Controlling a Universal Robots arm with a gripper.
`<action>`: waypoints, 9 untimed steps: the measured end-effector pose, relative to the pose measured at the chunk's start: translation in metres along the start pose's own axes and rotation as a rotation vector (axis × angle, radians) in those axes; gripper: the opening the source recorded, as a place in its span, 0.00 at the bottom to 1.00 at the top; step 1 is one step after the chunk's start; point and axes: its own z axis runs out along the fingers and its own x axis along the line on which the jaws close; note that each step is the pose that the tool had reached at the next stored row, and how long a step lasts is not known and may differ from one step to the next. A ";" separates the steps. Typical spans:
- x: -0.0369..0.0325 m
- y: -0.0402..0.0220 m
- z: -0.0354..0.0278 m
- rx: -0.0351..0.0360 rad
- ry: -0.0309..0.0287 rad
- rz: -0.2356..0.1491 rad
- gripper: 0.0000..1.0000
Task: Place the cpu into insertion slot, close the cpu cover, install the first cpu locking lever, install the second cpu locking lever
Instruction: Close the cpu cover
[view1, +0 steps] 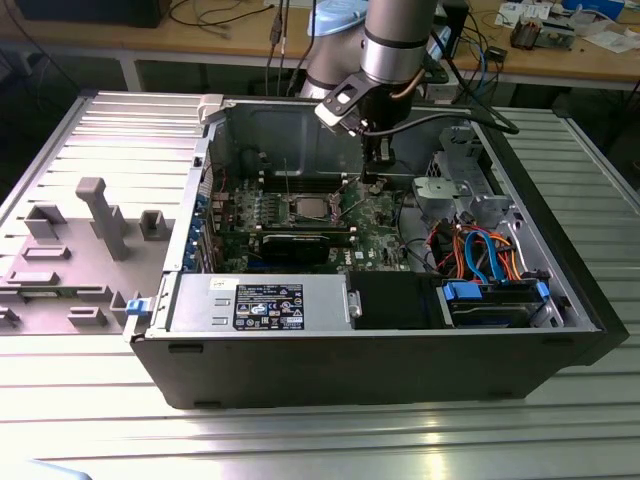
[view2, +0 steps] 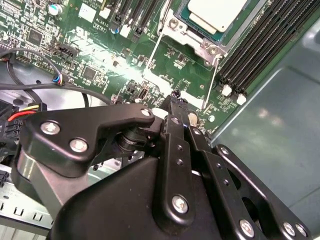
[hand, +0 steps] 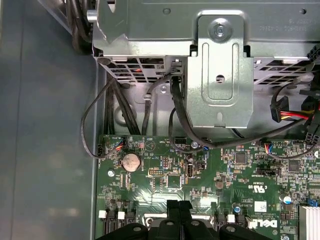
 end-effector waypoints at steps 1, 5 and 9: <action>0.0000 0.0000 0.0000 0.0000 0.0000 0.000 0.11; -0.0001 0.0031 0.0001 0.0009 0.0001 0.000 0.11; -0.0002 0.0081 0.0003 0.0022 0.0001 0.000 0.11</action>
